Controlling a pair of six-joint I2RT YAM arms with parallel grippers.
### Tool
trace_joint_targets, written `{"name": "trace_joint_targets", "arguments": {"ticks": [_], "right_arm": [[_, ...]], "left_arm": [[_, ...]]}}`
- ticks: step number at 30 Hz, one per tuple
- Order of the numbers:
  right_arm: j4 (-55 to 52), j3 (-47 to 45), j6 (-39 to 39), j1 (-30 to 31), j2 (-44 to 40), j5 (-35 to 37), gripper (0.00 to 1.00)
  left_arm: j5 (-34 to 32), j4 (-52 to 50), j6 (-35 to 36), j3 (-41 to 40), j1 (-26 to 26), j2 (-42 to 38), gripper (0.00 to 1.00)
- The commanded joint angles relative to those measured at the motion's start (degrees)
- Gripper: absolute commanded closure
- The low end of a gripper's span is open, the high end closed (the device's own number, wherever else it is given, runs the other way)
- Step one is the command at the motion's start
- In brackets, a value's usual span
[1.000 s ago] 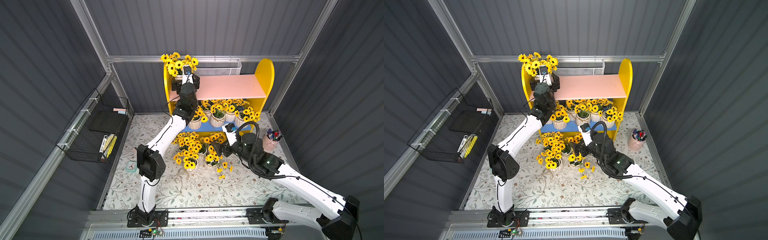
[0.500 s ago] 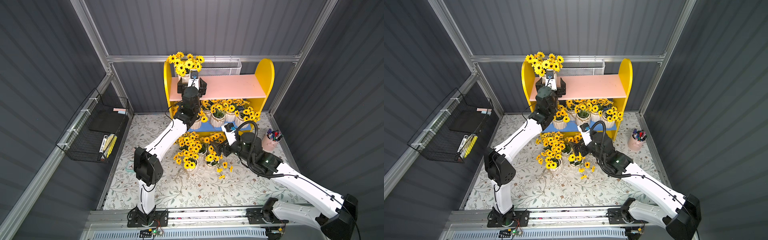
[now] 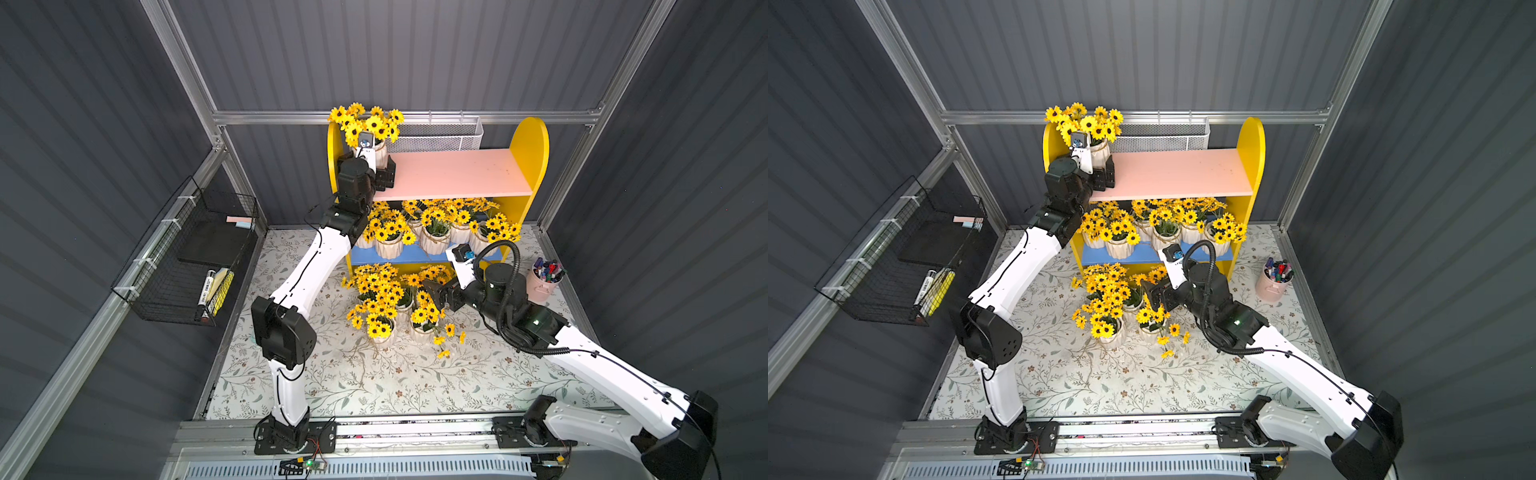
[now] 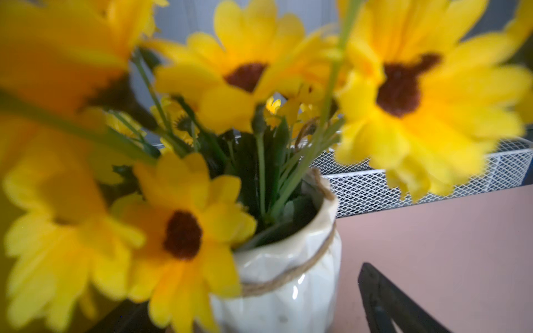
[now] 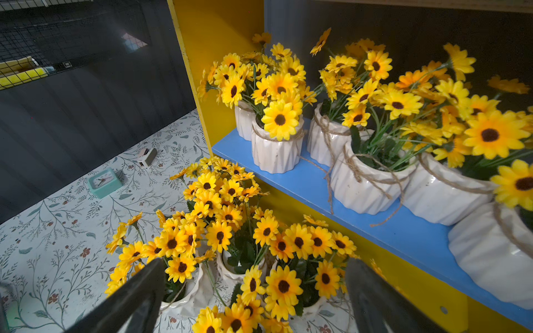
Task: Take the sunflower pots off the shelves
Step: Pick up the sunflower pot from the shelf.
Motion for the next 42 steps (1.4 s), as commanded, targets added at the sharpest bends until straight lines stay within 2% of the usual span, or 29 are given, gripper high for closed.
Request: {"name": "trace_joint_targets", "arguments": {"ticks": [1, 9, 23, 42], "right_arm": [[1.6, -1.0, -0.4, -0.4, -1.4, -0.7, 0.01], [2.5, -1.8, -0.1, -1.2, -1.8, -1.9, 0.01], [3.3, -2.9, 0.2, -1.6, -3.1, -4.4, 0.01], [3.8, -5.1, 0.1, -2.5, -5.5, -5.1, 0.01]], "left_arm": [[1.6, -1.9, -0.5, 1.6, 0.9, -0.7, 0.01], [-1.3, 2.5, -1.1, 1.0, 1.0, -0.5, 0.01], [0.1, -2.1, -2.6, 12.9, 2.3, 6.8, 0.00], [1.5, 2.8, -2.9, 13.5, 3.2, 10.6, 0.02]]}}
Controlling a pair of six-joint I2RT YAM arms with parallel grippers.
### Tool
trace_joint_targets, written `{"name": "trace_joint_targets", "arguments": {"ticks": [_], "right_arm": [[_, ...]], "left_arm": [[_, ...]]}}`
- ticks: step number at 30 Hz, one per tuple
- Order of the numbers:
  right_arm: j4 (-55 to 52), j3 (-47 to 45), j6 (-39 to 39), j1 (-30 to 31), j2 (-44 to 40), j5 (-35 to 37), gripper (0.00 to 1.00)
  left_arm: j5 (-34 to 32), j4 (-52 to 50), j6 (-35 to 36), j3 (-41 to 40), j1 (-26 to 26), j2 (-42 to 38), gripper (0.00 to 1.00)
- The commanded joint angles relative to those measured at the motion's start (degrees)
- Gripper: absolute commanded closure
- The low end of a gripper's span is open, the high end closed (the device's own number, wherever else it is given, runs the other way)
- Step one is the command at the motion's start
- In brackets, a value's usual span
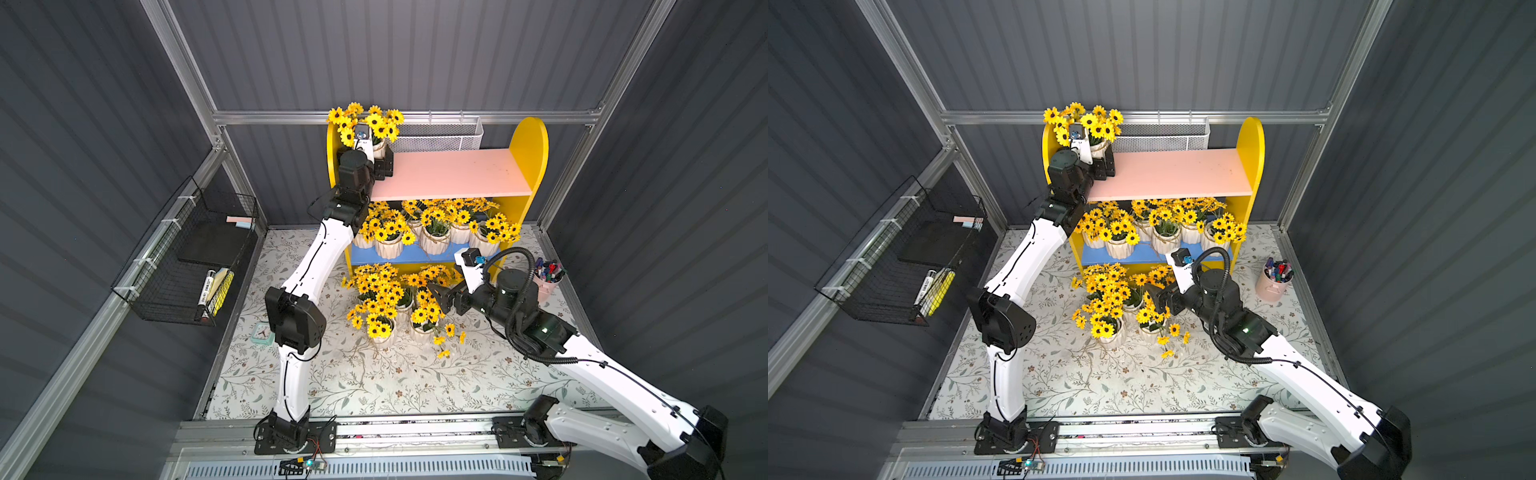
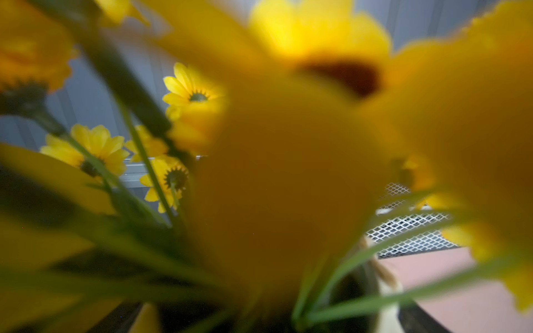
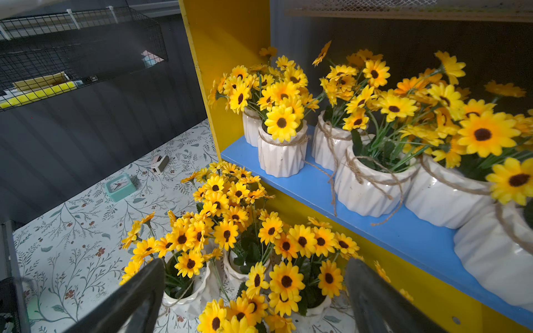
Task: Take the sunflower pots off the shelves
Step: Pick up the sunflower pot from the shelf.
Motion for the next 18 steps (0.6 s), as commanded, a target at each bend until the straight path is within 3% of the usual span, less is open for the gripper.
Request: {"name": "trace_joint_targets", "arguments": {"ticks": [1, 11, 14, 18], "right_arm": [[0.7, -0.7, -0.2, -0.3, -1.1, -0.7, 0.01], [1.2, -1.4, -0.2, -0.6, -2.0, -0.8, 0.01], [1.0, -1.4, -0.4, -0.7, -2.2, -0.7, 0.01], [1.2, -1.7, -0.3, -0.8, -2.5, -0.4, 0.01]], "left_arm": [[0.5, 2.3, -0.2, 0.8, 1.1, 1.3, 0.04], [1.9, 4.9, 2.0, -0.6, 1.3, 1.4, 0.17], [2.8, 6.1, 2.7, -2.6, 1.3, 0.1, 0.29], [5.2, 6.6, 3.0, -5.2, 1.3, -2.1, 0.58]]}}
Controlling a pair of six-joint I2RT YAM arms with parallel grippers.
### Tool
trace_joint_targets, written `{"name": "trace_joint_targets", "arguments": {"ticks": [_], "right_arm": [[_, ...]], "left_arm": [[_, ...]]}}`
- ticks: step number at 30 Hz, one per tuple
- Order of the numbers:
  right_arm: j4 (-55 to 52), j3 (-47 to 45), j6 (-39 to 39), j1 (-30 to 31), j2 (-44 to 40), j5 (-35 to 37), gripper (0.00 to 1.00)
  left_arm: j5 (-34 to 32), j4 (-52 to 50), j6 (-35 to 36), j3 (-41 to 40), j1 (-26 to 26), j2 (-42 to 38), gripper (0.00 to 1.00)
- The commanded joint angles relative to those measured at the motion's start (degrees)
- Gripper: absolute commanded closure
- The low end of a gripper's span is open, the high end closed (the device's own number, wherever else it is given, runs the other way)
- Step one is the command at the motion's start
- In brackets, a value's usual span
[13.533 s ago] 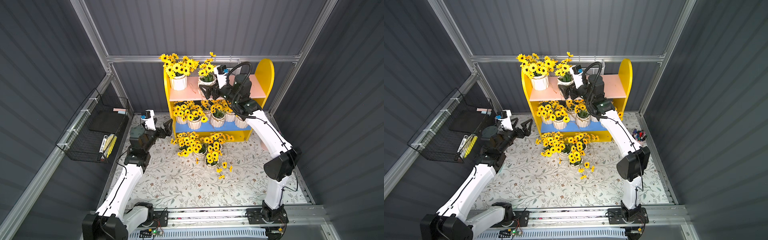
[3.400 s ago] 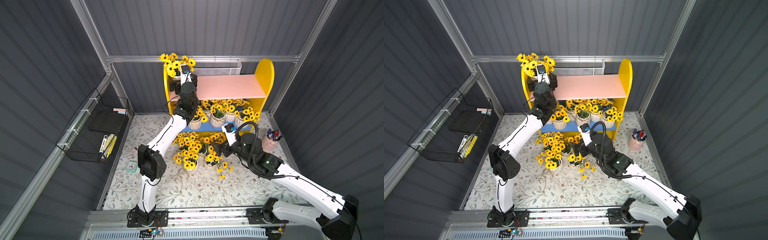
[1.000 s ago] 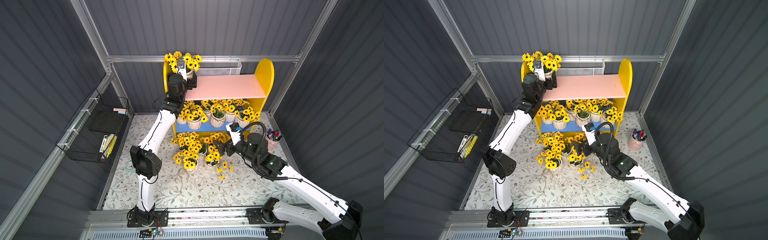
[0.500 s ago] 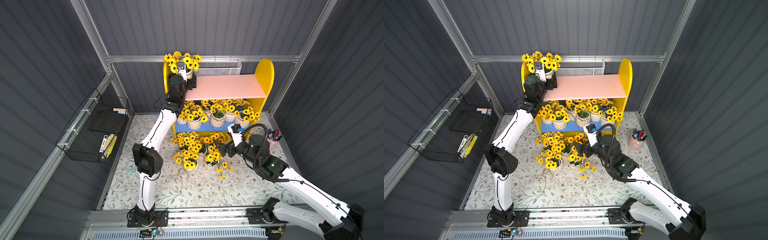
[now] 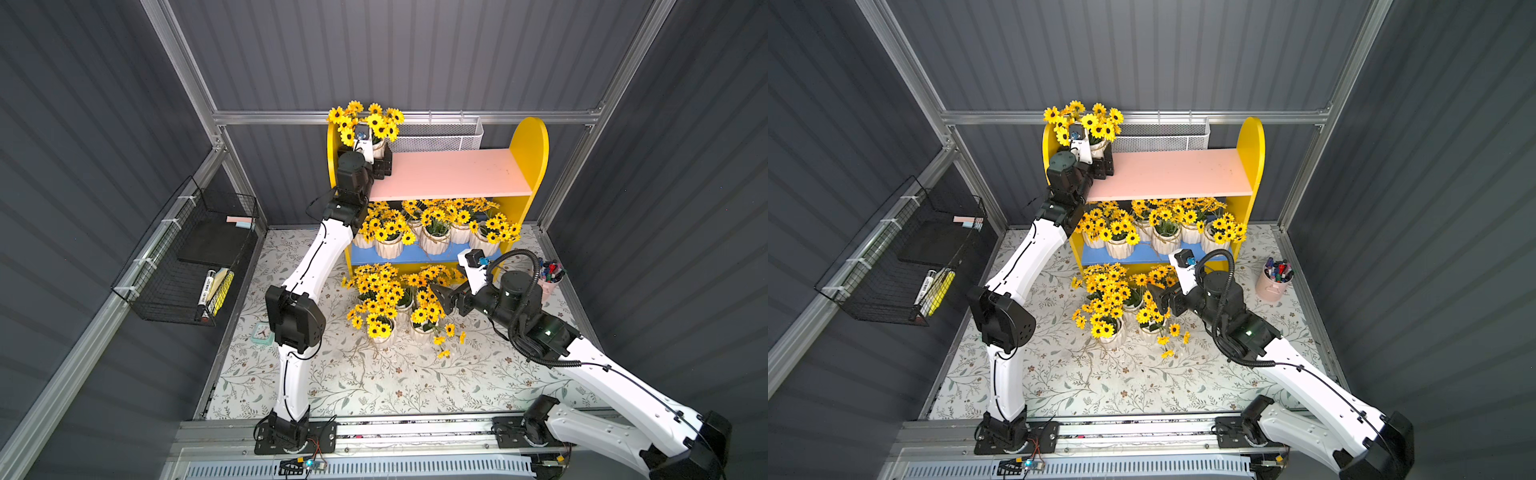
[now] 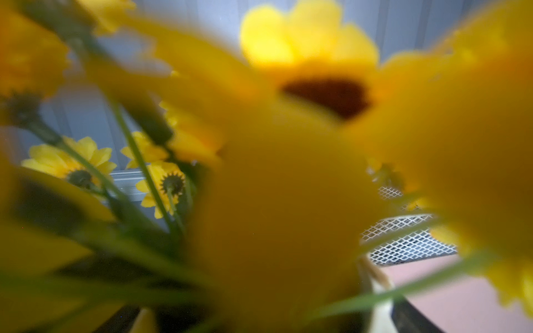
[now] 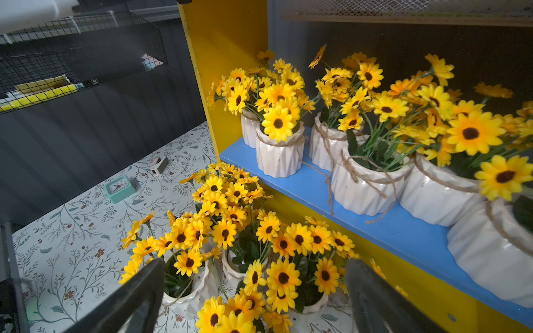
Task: Take the sunflower pots off the shelves
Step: Pick up the sunflower pot from the shelf.
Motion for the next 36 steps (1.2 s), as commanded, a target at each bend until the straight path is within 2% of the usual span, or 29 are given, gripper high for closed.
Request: {"name": "trace_joint_targets", "arguments": {"ticks": [1, 5, 13, 17, 23, 26, 31, 36], "right_arm": [[1.2, -0.9, -0.3, -0.3, -0.9, -0.1, 0.01], [1.6, -1.0, -0.4, -0.5, -0.8, 0.4, 0.01], [3.4, -1.7, 0.2, -1.0, -0.1, 0.8, 0.01], [3.9, -1.8, 0.5, -1.0, 0.3, 0.4, 0.01], [3.6, -1.6, 0.3, -1.3, 0.2, 0.8, 0.01], [3.0, -1.5, 0.4, -1.4, 0.0, 2.7, 0.01], [2.2, -0.9, 1.6, -1.8, -0.7, 8.5, 0.01], [1.9, -0.4, 3.1, -3.3, -1.6, 12.0, 0.01]], "left_arm": [[3.2, 1.7, 1.8, -2.8, 0.7, -2.3, 0.67], [6.7, 0.1, 2.1, -3.4, 0.7, -4.2, 1.00], [14.7, -0.5, -3.0, -8.8, 0.2, -11.0, 1.00], [17.4, -3.4, -3.4, -8.8, -0.8, -12.2, 1.00], [20.8, -1.7, -4.4, -13.9, -2.1, -14.5, 1.00], [20.2, 0.5, -2.7, -15.0, -4.3, -15.2, 1.00], [17.0, -0.2, 0.7, -8.8, -7.8, -13.5, 1.00], [16.3, 1.3, 1.3, -6.4, -8.6, -12.9, 1.00]]}}
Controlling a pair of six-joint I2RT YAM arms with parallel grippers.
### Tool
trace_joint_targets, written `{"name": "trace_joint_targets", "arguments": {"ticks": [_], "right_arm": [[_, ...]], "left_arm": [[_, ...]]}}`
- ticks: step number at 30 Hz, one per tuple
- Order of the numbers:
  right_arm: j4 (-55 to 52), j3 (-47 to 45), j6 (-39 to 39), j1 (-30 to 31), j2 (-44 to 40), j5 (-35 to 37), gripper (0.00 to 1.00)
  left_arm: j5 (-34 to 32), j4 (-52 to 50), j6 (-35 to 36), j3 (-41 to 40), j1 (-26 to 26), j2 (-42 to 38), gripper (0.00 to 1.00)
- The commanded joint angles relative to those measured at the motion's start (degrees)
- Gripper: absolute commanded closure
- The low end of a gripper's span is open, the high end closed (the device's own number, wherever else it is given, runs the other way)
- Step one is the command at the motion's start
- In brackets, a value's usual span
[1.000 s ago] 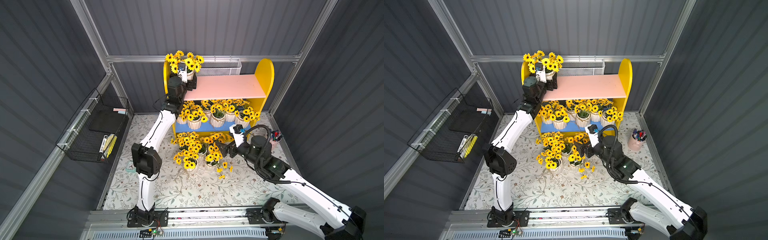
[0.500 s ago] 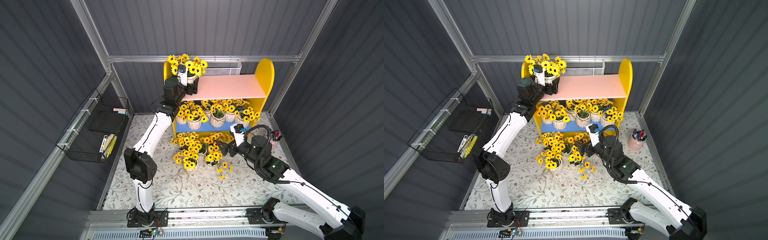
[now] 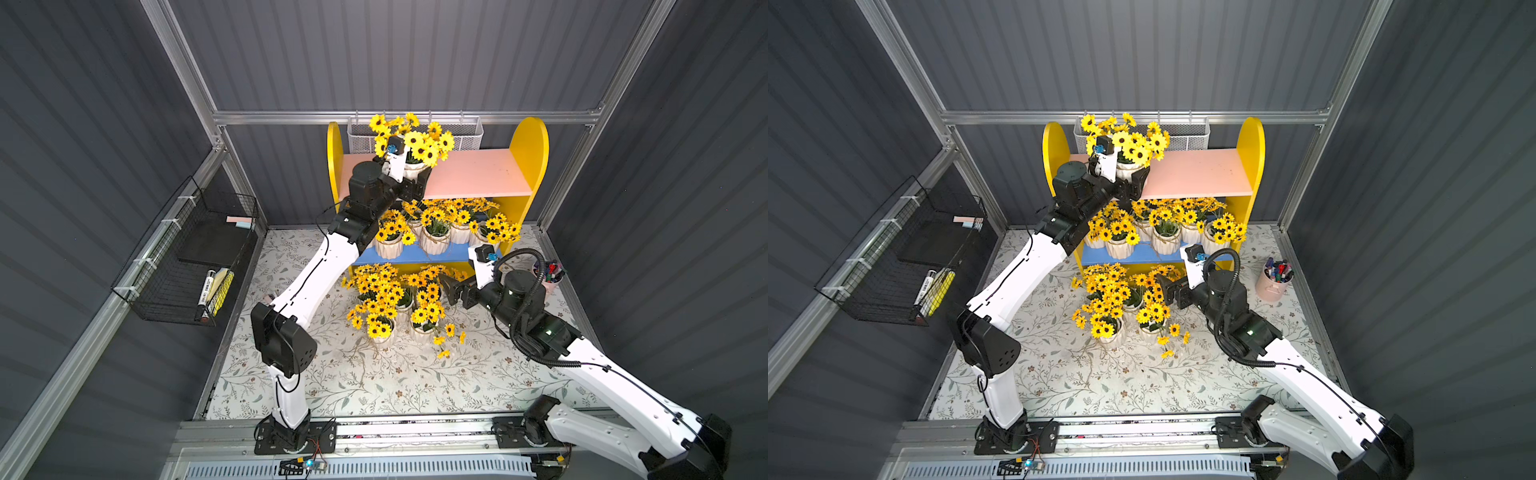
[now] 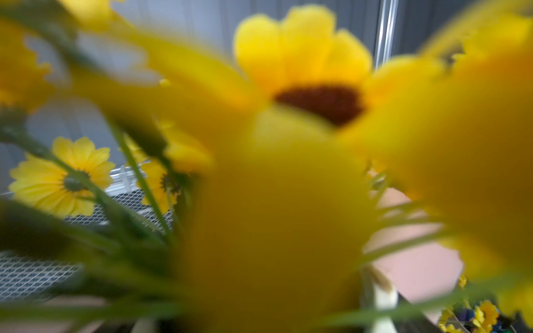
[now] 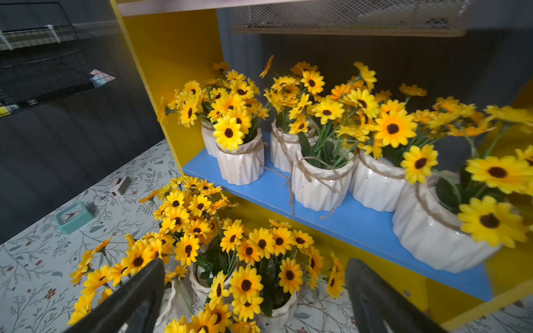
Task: Take the sunflower pots off the shelves
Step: Pick up the sunflower pot from the shelf, then place the sunflower pot at the center of the board.
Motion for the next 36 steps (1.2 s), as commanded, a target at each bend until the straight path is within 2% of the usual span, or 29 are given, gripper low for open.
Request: {"name": "trace_joint_targets", "arguments": {"ticks": [1, 4, 8, 16, 20, 26, 31, 33, 35, 36], "right_arm": [[-0.3, 0.6, 1.7, -1.3, -1.3, 3.6, 0.01], [-1.4, 1.2, 2.2, -2.1, -1.9, 4.6, 0.01], [-4.5, 2.3, 5.3, -5.2, -2.4, 6.4, 0.01], [-9.4, 1.4, 11.7, -12.6, -5.7, 2.6, 0.01], [-9.4, 1.0, 11.9, -13.3, -6.7, 1.9, 0.02], [-9.0, 2.6, 12.0, -13.4, -4.9, 0.4, 0.03], [-9.9, 2.6, 11.9, -13.8, -5.8, 1.2, 0.03], [-11.1, 2.8, 12.8, -14.2, -5.9, 0.4, 0.03], [-12.4, 2.8, 13.9, -14.7, -5.8, -0.3, 0.03], [-12.8, 2.4, 14.4, -15.0, -6.0, -0.6, 0.03]], "left_arm": [[-1.2, 6.1, 1.6, 4.5, 0.4, -0.5, 1.00], [-0.4, 5.5, 1.4, 5.8, -0.3, -0.2, 1.00], [-0.4, 6.2, 2.4, 1.9, -3.0, -3.1, 1.00], [-4.4, 13.0, 4.8, -19.4, -9.6, -18.2, 1.00], [-4.0, 14.3, 4.7, -25.1, -9.9, -23.2, 1.00], [-3.8, 13.3, 4.2, -24.0, -10.5, -23.9, 1.00], [-2.0, 15.1, 2.4, -33.2, -11.3, -31.2, 1.00], [-3.4, 13.2, 2.3, -37.7, -12.7, -35.1, 1.00], [-4.6, 12.4, 0.7, -43.9, -13.4, -39.6, 1.00], [-5.0, 12.8, -0.6, -49.6, -13.6, -42.6, 1.00]]}}
